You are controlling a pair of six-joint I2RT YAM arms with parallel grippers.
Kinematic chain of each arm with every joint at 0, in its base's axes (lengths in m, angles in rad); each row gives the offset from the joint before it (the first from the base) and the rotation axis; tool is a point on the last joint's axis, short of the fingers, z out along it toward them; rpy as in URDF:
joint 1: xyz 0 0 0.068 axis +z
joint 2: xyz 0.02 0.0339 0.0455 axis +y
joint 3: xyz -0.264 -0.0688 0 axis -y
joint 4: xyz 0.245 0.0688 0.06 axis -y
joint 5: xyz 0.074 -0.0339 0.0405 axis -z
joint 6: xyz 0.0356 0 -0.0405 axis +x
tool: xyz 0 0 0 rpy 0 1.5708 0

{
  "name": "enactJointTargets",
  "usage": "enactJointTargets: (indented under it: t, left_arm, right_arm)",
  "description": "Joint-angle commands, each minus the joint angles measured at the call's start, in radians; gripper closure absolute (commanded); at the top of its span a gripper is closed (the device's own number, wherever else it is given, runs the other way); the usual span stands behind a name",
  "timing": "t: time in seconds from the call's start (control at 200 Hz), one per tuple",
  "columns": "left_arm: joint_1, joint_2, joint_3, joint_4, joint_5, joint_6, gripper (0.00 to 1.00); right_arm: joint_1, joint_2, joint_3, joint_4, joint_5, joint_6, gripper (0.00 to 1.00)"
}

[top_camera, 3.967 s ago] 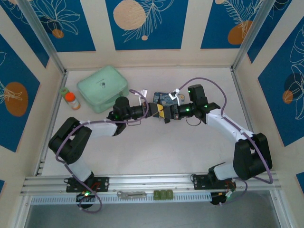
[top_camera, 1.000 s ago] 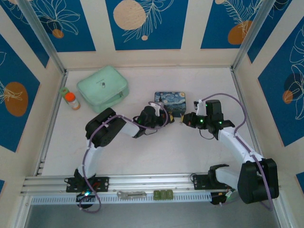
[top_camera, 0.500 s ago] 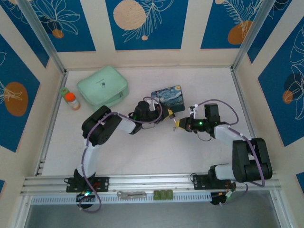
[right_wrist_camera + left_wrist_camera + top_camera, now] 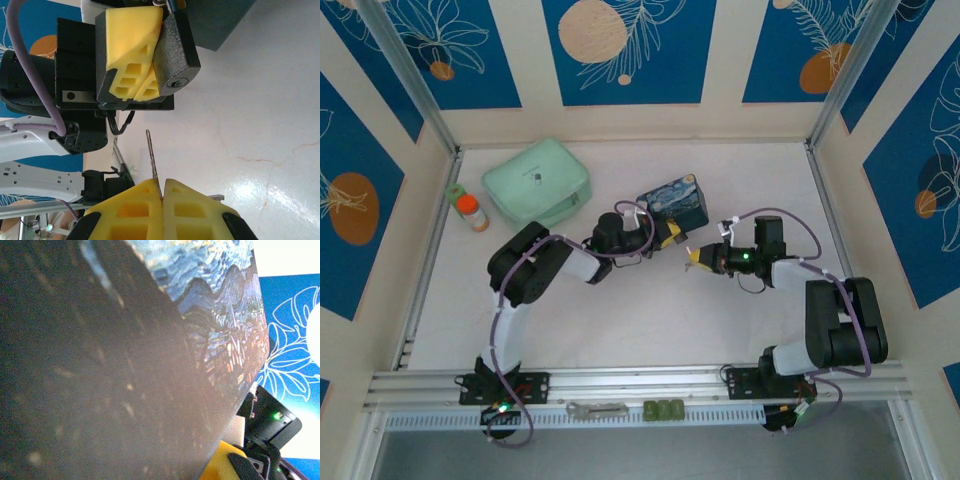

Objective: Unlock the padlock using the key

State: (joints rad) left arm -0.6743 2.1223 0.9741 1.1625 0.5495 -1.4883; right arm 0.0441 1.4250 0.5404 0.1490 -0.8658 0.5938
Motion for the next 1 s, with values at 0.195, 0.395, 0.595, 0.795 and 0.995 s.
enactJointTargets:
  t: [0.195, 0.395, 0.595, 0.795, 0.995]
  left_arm:
    - [0.006, -0.037, -0.024, 0.122, 0.013, -0.03, 1.0]
    - [0.004, -0.047, -0.028, 0.102, 0.013, -0.01, 1.0]
    - [0.004, -0.044, -0.032, 0.118, 0.009, -0.016, 1.0]
    - [0.002, -0.049, -0.034, 0.124, 0.01, -0.018, 1.0]
    - [-0.002, -0.054, -0.038, 0.134, 0.01, -0.022, 1.0]
  right_arm:
    - [-0.001, 0.071, 0.015, 0.091, -0.044, 0.036, 1.0]
    - [0.02, 0.062, 0.02, 0.119, -0.049, 0.058, 1.0]
    - [0.029, 0.076, 0.026, 0.124, -0.044, 0.06, 1.0]
    - [0.045, 0.101, 0.034, 0.156, -0.034, 0.075, 1.0]
    - [0.048, 0.114, 0.04, 0.171, -0.024, 0.082, 1.0]
